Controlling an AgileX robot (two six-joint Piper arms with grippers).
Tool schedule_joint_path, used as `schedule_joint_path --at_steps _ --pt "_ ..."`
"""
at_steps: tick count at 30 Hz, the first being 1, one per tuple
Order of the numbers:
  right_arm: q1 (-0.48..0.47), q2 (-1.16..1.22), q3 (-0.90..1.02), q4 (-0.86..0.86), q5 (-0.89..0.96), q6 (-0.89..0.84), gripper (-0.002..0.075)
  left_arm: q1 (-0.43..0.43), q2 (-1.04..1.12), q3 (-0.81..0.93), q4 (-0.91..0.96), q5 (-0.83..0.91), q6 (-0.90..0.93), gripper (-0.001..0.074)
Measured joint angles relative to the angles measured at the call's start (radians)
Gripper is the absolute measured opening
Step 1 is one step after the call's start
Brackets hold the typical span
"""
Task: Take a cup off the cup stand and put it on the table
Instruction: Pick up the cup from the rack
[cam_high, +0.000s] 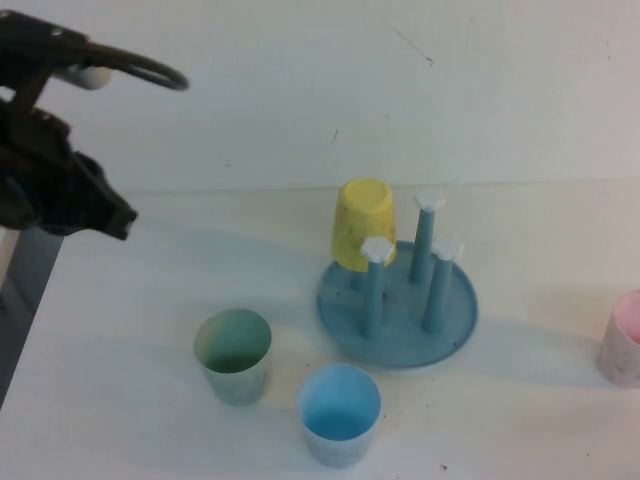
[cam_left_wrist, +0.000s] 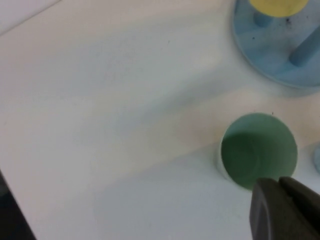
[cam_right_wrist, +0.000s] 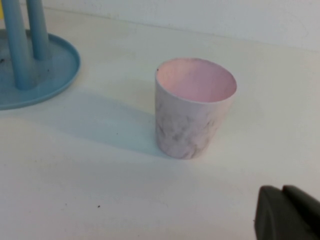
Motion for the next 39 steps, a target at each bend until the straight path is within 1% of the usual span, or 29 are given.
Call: schedule_joint_path --at_steps 5,9,11,13,15,17,19,21,22,24,26,31,34,39 --pt "0.000 0.000 0.000 0.000 0.000 0.000 -0.0003 -0.147 0.120 -0.136 0.033 0.010 -0.004 -0.0003" --pt "0.000 0.000 0.000 0.000 0.000 0.000 -0.0003 -0.242 0.220 -0.241 0.039 0.027 -0.044 0.0001" --pt "0.000 0.000 0.000 0.000 0.000 0.000 -0.0003 -0.285 0.277 -0.293 0.050 0.041 -0.051 0.0022" --pt "0.000 0.000 0.000 0.000 0.000 0.000 -0.0003 -0.332 0.330 -0.346 0.080 0.055 -0.058 0.0065" --pt "0.000 0.000 0.000 0.000 0.000 0.000 -0.0003 -0.373 0.395 -0.408 0.122 0.061 -0.063 0.0149" --pt "0.000 0.000 0.000 0.000 0.000 0.000 -0.0003 -0.403 0.445 -0.451 0.157 0.055 -0.092 0.0260" --pt "0.000 0.000 0.000 0.000 0.000 0.000 -0.0003 -0.430 0.505 -0.509 0.193 0.038 -0.165 0.0420" --pt "0.000 0.000 0.000 0.000 0.000 0.000 -0.0003 -0.436 0.560 -0.560 0.219 0.014 -0.234 0.0538" --pt "0.000 0.000 0.000 0.000 0.000 0.000 -0.0003 -0.436 0.586 -0.590 0.229 0.006 -0.268 0.0588" --pt "0.000 0.000 0.000 0.000 0.000 0.000 -0.0003 -0.436 0.632 -0.643 0.242 0.002 -0.313 0.0644" --pt "0.000 0.000 0.000 0.000 0.000 0.000 -0.0003 -0.436 0.677 -0.700 0.249 0.000 -0.339 0.0668" --pt "0.000 0.000 0.000 0.000 0.000 0.000 -0.0003 -0.436 0.796 -0.806 0.248 0.012 -0.363 0.0681" --pt "0.000 0.000 0.000 0.000 0.000 0.000 -0.0003 -0.436 0.849 -0.843 0.255 0.021 -0.378 0.0682" --pt "0.000 0.000 0.000 0.000 0.000 0.000 -0.0003 -0.438 0.888 -0.855 0.272 0.017 -0.395 0.0683"
